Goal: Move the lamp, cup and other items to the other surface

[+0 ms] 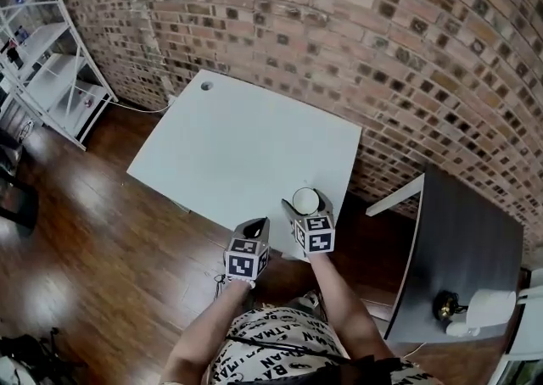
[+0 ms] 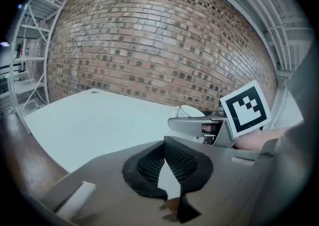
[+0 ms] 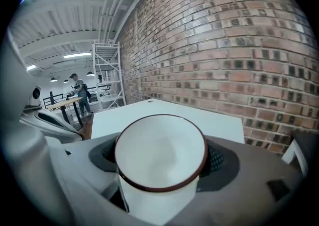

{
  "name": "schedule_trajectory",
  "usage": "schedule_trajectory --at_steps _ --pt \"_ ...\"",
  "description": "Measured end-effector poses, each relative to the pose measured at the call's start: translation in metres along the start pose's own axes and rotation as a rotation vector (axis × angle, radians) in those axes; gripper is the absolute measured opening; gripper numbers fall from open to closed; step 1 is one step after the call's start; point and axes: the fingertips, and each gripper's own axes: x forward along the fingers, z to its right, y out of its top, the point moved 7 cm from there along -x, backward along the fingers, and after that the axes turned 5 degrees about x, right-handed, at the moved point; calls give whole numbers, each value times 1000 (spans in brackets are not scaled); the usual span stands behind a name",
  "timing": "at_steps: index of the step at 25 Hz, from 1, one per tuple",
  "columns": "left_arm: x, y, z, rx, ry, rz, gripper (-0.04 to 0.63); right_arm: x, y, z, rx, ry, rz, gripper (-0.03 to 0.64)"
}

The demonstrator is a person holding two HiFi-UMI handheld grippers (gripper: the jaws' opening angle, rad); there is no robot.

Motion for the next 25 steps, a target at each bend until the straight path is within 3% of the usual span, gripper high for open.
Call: schedule_trajectory --at_steps 11,25 --pt "-36 -24 -84 -92 121 8 0 92 -7 -90 -77 131 -58 422" --pt "-42 -32 -126 -85 106 -32 0 148 -9 -126 -67 152 -63 422"
